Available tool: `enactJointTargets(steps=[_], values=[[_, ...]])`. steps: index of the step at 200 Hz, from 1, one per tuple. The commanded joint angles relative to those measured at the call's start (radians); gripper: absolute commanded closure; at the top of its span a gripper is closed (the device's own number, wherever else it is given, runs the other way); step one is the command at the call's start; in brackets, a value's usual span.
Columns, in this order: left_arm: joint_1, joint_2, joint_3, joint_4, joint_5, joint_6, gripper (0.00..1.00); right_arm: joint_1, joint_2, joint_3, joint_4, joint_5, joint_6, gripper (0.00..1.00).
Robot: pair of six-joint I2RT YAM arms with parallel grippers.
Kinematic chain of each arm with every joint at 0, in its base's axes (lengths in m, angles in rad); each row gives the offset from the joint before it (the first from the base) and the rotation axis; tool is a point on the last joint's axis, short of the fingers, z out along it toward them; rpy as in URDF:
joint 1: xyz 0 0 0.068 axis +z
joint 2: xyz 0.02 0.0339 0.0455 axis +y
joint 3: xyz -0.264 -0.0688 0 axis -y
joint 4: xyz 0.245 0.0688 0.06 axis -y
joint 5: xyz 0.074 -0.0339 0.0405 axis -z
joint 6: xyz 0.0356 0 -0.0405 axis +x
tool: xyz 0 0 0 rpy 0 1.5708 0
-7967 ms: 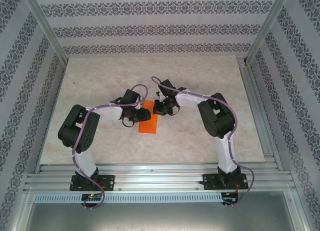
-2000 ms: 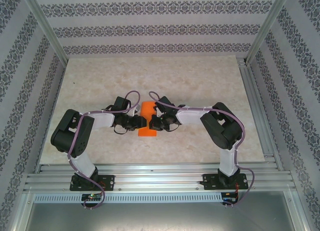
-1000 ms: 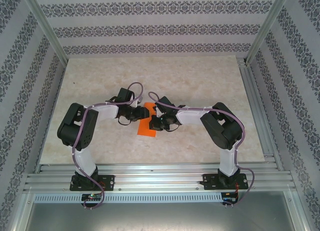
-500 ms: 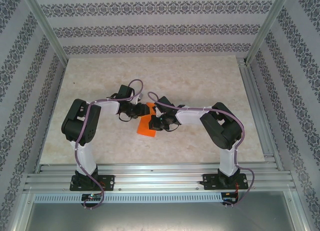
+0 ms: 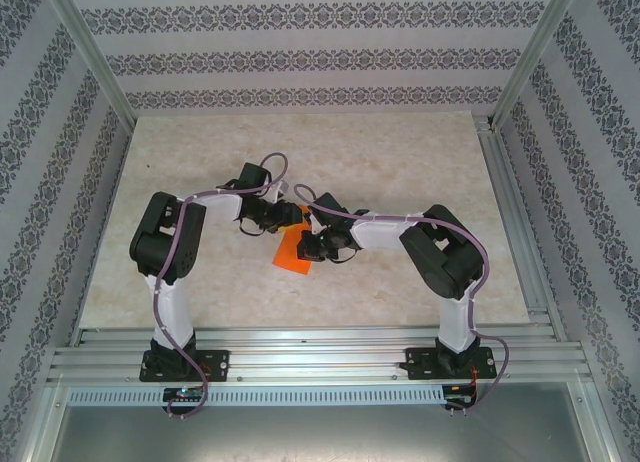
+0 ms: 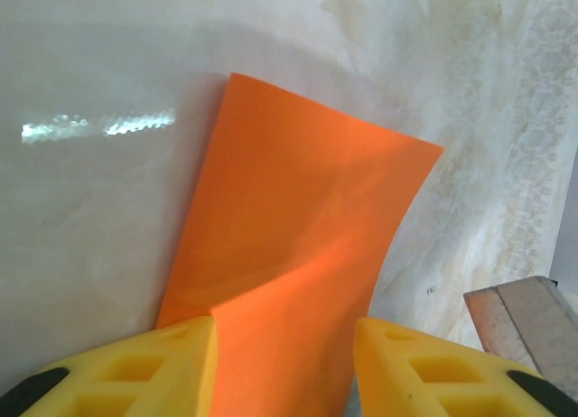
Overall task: Fold a paper plane with a square sheet of paper (fold left side to right side)
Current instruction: First fold in half a square sheet of paper at the center of the table.
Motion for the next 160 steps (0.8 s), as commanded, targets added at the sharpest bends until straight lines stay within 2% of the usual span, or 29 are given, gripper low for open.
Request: enactJointTargets(steps=[1, 73, 133, 160], values=[[0.022, 0.072, 0.059, 0.104, -0.08, 0.028, 0.55, 0.03, 0.079, -0.041, -0.161, 0.069, -0.02, 0.97], [0.028, 0.109, 0.13, 0.115, -0.057, 0.017, 0.51, 0.032, 0.08, -0.033, -0.173, 0.075, -0.023, 0.97], [0.133, -0.163, 0.022, 0.075, -0.042, 0.061, 0.48, 0.032, 0.084, -0.017, -0.169, 0.072, -0.02, 0.97], [0.148, -0.287, -0.087, 0.064, -0.027, 0.067, 0.53, 0.031, 0.089, -0.009, -0.169, 0.071, -0.02, 0.97]])
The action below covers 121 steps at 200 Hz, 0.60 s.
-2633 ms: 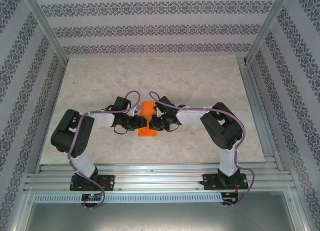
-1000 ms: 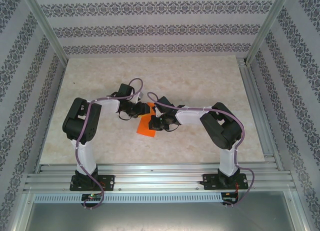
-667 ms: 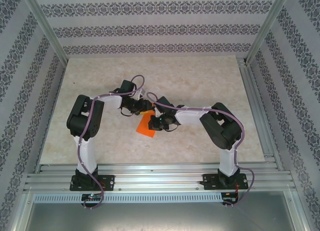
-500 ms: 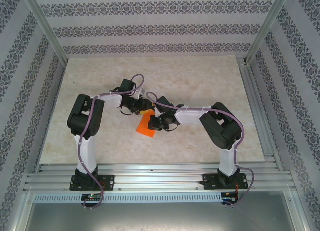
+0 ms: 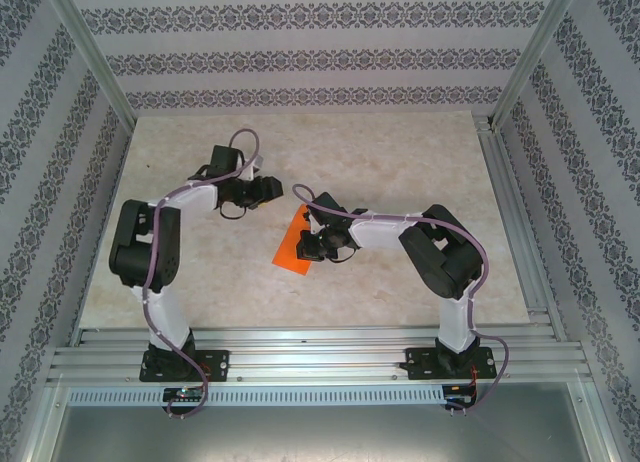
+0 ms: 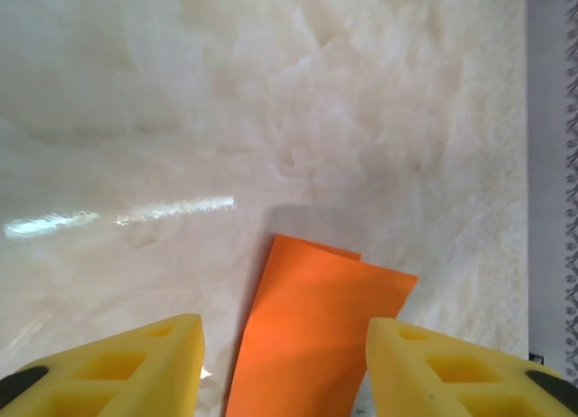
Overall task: Fold a paper plane with a square sheet of paper (fold left side to right side)
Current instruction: First fold in half a square sheet of paper at the center of the table, then hold the square sheet of paper at the center of the table.
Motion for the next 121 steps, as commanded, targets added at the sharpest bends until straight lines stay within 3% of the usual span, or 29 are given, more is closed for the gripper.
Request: enactJointTargets(steps=[1, 24, 58, 121], values=[[0.001, -0.116, -0.084, 0.025, 0.008, 0.042, 0.54, 0.025, 0.083, -0.031, -0.138, 0.056, -0.02, 0.97], [-0.019, -0.195, -0.226, 0.083, 0.069, 0.005, 0.6, 0.024, 0.084, -0.032, -0.138, 0.056, -0.021, 0.97], [-0.075, -0.242, -0.364, 0.141, 0.058, -0.044, 0.62, 0.024, 0.091, -0.027, -0.137, 0.055, -0.023, 0.97], [-0.156, -0.127, -0.394, 0.224, 0.071, -0.07, 0.65, 0.025, 0.096, -0.011, -0.149, 0.059, -0.027, 0.97]])
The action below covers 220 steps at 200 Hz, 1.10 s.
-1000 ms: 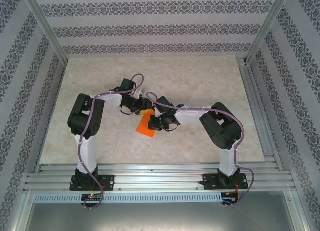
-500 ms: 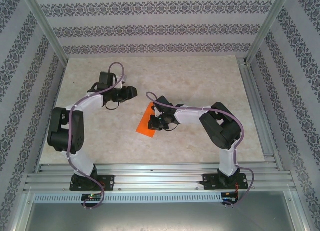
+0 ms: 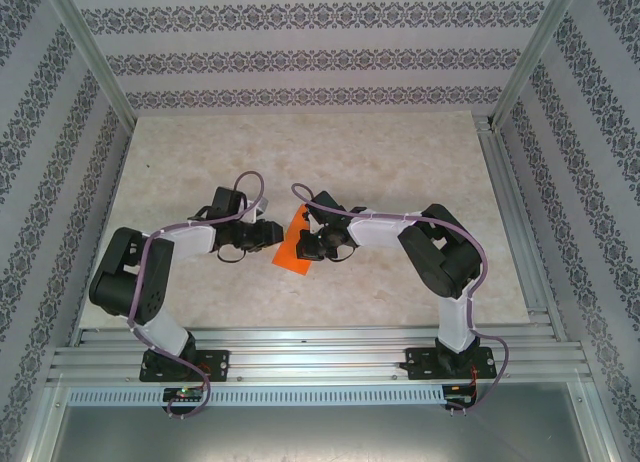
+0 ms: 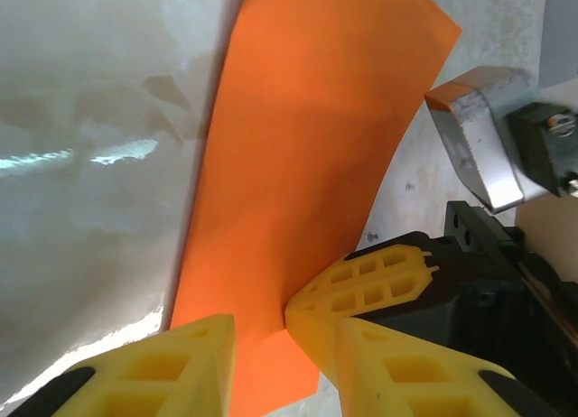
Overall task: Fold a paper plane with a square sheet of paper (fold left side to right side)
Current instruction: Hold the square sheet of paper at the center of the table, then move the square sheet of paper to the center of the table.
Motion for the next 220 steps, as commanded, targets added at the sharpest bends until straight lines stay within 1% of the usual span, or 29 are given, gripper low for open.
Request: enactJointTargets(steps=[1, 32, 60, 90, 103, 128, 142, 159, 190, 220], values=[[-0.043, 0.043, 0.009, 0.082, 0.016, -0.018, 0.65, 0.025, 0.085, -0.035, -0.118, 0.059, -0.021, 0.97], [-0.052, 0.075, 0.011, 0.079, -0.038, -0.012, 0.66, 0.025, 0.086, -0.035, -0.119, 0.058, -0.022, 0.97], [-0.057, 0.102, 0.009, 0.041, -0.078, 0.014, 0.67, 0.025, 0.078, -0.033, -0.111, 0.053, -0.024, 0.96], [-0.067, 0.119, -0.01, 0.023, -0.098, 0.032, 0.68, 0.016, 0.019, -0.019, -0.077, 0.035, -0.017, 0.95], [-0.074, 0.122, -0.015, 0.008, -0.116, 0.043, 0.68, 0.003, -0.026, -0.004, -0.076, 0.033, -0.014, 0.94], [-0.082, 0.124, -0.02, -0.016, -0.14, 0.058, 0.68, -0.054, -0.116, 0.013, -0.046, 0.033, 0.008, 0.94], [-0.084, 0.121, -0.025, -0.02, -0.146, 0.06, 0.68, -0.083, -0.133, 0.028, -0.02, 0.045, 0.022, 0.95], [-0.086, 0.121, -0.025, -0.029, -0.157, 0.064, 0.68, -0.099, -0.108, 0.08, 0.005, 0.05, 0.038, 0.96], [-0.088, 0.117, -0.025, -0.034, -0.165, 0.065, 0.68, -0.088, -0.011, 0.192, 0.031, 0.062, 0.061, 0.96], [-0.09, 0.109, -0.03, -0.043, -0.171, 0.066, 0.68, -0.083, 0.074, 0.258, 0.041, 0.081, 0.073, 0.96]])
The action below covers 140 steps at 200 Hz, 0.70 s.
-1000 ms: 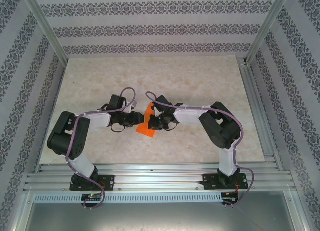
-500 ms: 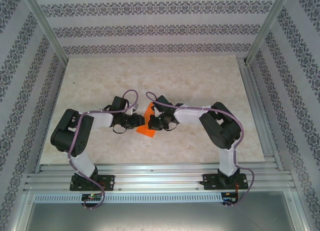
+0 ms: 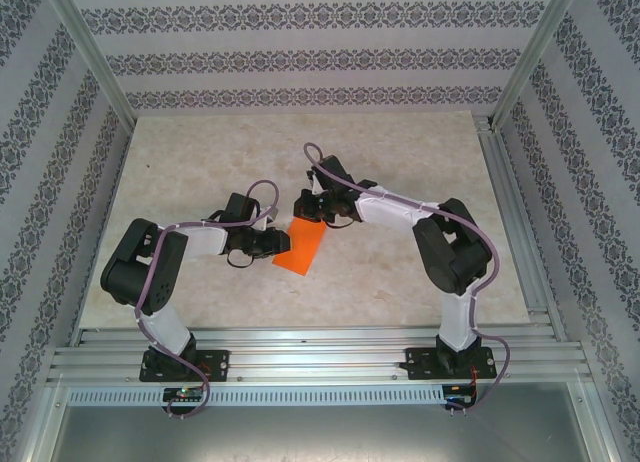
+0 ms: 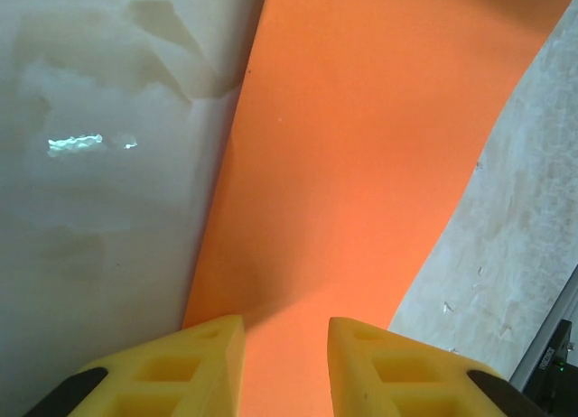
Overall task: Fold a paper plane with a square sheet of paper (fold left side to right side)
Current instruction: Move the square sheet of paper to the center of the table.
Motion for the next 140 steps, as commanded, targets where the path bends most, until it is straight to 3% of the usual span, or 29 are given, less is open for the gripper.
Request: enactJointTargets(steps=[1, 103, 140], values=[[-0.02, 0.034, -0.032, -0.057, -0.085, 0.04, 0.68, 0.011, 0.075, 0.043, 0.018, 0.032, 0.022, 0.96], [-0.021, 0.031, -0.045, -0.061, -0.095, 0.037, 0.69, 0.042, 0.209, 0.098, 0.022, 0.001, 0.004, 0.96], [-0.021, 0.029, -0.045, -0.069, -0.103, 0.041, 0.69, 0.043, 0.232, 0.122, -0.012, 0.042, -0.032, 0.96]])
